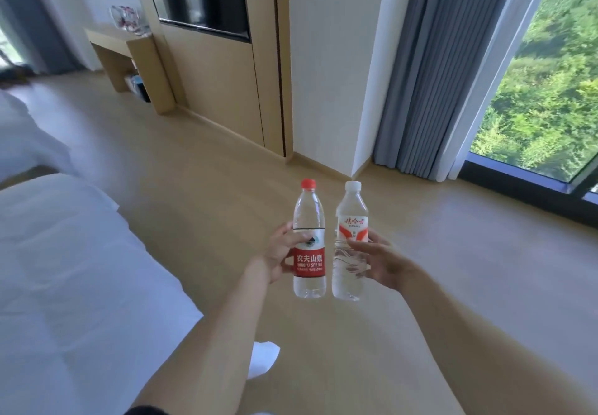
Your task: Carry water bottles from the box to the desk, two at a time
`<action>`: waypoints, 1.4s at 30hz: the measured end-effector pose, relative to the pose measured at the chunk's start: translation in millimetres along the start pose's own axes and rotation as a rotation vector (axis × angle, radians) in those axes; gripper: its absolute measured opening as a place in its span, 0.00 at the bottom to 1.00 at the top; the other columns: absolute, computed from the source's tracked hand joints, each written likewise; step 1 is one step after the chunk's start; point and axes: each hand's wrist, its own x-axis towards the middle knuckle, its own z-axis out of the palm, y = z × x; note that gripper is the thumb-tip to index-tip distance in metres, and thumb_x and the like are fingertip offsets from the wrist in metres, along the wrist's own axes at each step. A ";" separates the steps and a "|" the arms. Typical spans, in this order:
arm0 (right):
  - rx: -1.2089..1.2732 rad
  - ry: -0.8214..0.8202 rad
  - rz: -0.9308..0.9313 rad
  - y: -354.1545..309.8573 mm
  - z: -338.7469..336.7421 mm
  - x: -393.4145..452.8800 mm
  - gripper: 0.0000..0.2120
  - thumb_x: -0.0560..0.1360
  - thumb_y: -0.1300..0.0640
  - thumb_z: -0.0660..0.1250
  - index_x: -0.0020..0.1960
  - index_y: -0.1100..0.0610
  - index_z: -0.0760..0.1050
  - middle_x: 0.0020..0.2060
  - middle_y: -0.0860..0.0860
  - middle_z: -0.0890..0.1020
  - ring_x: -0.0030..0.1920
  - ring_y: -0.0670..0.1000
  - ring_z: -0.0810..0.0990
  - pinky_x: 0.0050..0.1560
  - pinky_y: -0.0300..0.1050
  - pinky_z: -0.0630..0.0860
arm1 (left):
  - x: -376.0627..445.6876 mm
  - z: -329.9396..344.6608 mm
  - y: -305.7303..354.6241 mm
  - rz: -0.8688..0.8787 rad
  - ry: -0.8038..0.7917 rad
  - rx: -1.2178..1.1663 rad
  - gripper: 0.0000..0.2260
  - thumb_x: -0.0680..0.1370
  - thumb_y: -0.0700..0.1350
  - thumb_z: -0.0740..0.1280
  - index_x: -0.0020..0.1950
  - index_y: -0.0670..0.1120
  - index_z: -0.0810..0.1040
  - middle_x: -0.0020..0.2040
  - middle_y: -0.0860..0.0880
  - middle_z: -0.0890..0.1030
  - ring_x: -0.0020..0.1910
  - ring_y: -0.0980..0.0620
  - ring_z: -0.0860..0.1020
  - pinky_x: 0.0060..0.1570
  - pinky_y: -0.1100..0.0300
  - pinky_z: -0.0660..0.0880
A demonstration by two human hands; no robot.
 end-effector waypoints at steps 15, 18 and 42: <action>-0.196 -0.083 0.077 -90.6 16.4 228.0 0.28 0.67 0.57 0.80 0.65 0.56 0.76 0.57 0.59 0.84 0.58 0.60 0.83 0.53 0.59 0.80 | 173.2 -81.0 88.0 0.119 0.091 -0.049 0.22 0.64 0.51 0.78 0.57 0.60 0.78 0.52 0.47 0.86 0.53 0.44 0.82 0.54 0.45 0.78; -0.239 -0.095 0.084 -117.6 36.5 287.1 0.30 0.66 0.57 0.81 0.66 0.56 0.76 0.58 0.59 0.83 0.60 0.60 0.82 0.60 0.62 0.78 | 213.2 -113.6 117.5 0.131 0.117 -0.045 0.19 0.69 0.49 0.78 0.57 0.60 0.79 0.50 0.49 0.87 0.52 0.45 0.83 0.54 0.45 0.78; -0.308 -0.480 0.249 -201.0 215.3 715.4 0.25 0.70 0.62 0.74 0.66 0.57 0.75 0.54 0.59 0.82 0.55 0.57 0.80 0.56 0.60 0.78 | 437.8 -374.6 276.7 0.156 0.514 -0.123 0.22 0.65 0.52 0.80 0.58 0.60 0.80 0.52 0.46 0.86 0.49 0.45 0.85 0.51 0.44 0.81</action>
